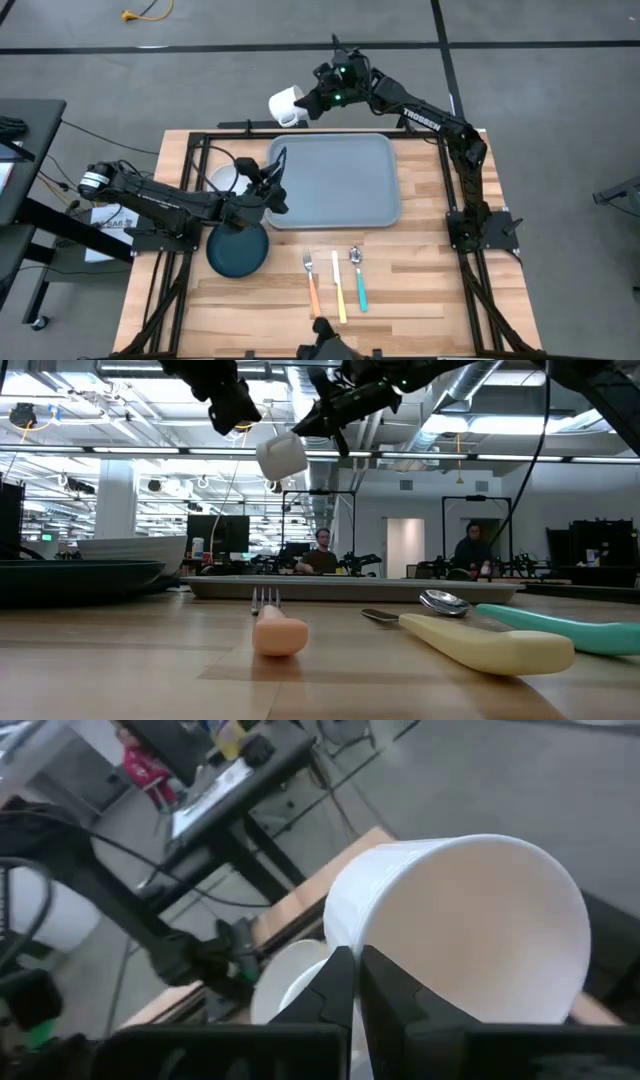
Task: Set up tray
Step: Put the white mug on the top left of the blue tray
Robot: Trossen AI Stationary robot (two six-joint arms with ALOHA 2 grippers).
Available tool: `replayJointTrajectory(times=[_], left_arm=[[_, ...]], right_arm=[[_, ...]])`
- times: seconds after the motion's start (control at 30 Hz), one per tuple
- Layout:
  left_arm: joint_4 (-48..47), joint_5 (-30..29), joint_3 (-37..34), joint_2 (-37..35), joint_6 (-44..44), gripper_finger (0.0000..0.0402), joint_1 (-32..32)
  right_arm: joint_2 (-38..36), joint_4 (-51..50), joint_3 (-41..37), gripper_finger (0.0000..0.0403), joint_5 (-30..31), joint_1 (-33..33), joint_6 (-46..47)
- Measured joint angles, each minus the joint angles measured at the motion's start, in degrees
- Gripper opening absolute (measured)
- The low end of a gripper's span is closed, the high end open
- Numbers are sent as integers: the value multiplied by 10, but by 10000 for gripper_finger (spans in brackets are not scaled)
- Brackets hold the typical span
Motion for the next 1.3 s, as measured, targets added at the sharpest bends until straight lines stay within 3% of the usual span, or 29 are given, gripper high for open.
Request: replayJointTrajectory(times=[0.3, 0.43, 0.7, 0.93, 1.3], left_arm=[[65, -3, 0, 0, 55, 71, 11], [68, -34, 0, 0, 73, 78, 11], [67, -56, 0, 0, 84, 145, 28], [65, -16, 0, 0, 75, 193, 47], [62, -42, 0, 0, 44, 184, 72]], right_arm=[[0, 1, 0, 0, -19, 28, 4], [0, 2, 0, 0, -27, 32, 4], [0, 4, 0, 0, -45, 47, -6], [0, 5, 0, 0, -71, 55, -2], [0, 23, 0, 0, -112, 70, 4]])
